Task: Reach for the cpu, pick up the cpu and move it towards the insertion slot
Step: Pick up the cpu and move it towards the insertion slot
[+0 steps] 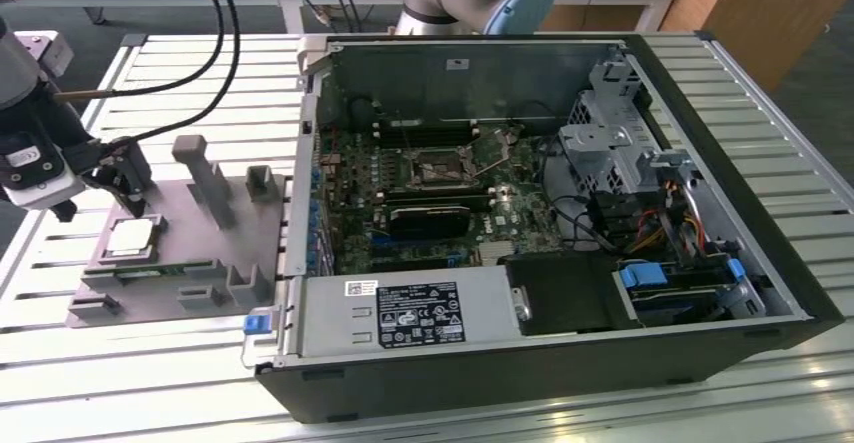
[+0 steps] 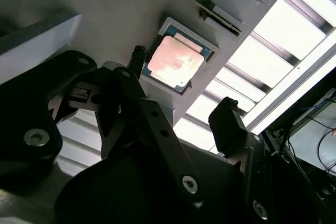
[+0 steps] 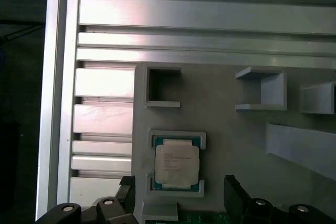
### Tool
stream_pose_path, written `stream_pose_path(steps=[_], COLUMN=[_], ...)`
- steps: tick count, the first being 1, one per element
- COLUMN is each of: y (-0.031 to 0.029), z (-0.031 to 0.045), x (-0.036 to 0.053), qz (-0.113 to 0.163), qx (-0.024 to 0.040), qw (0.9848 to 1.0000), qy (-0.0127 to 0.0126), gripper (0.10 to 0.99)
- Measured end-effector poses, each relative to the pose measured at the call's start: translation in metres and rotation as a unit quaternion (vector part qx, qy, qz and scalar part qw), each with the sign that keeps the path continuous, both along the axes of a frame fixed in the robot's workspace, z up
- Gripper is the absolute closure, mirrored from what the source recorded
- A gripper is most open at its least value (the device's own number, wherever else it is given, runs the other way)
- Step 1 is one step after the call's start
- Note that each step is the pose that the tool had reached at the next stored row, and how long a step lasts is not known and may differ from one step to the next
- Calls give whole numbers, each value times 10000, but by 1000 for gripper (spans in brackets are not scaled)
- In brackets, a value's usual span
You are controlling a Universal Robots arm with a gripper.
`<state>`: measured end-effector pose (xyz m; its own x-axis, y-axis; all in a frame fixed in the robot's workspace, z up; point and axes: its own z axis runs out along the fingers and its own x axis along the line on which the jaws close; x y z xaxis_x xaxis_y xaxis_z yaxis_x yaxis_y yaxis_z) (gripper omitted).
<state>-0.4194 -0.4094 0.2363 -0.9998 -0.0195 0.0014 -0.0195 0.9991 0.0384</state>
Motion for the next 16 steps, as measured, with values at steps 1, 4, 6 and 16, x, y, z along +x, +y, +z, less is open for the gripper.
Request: stream_pose_path(steps=[1, 4, 6, 16], y=[0, 0, 0, 0], z=[-18, -73, -109, -283], x=[0, -3, -4, -15], qz=[0, 0, 0, 0], qx=[0, 0, 0, 0], qw=[10000, 10000, 10000, 10000], qy=[0, -1, 0, -1], gripper=[322, 322, 322, 322])
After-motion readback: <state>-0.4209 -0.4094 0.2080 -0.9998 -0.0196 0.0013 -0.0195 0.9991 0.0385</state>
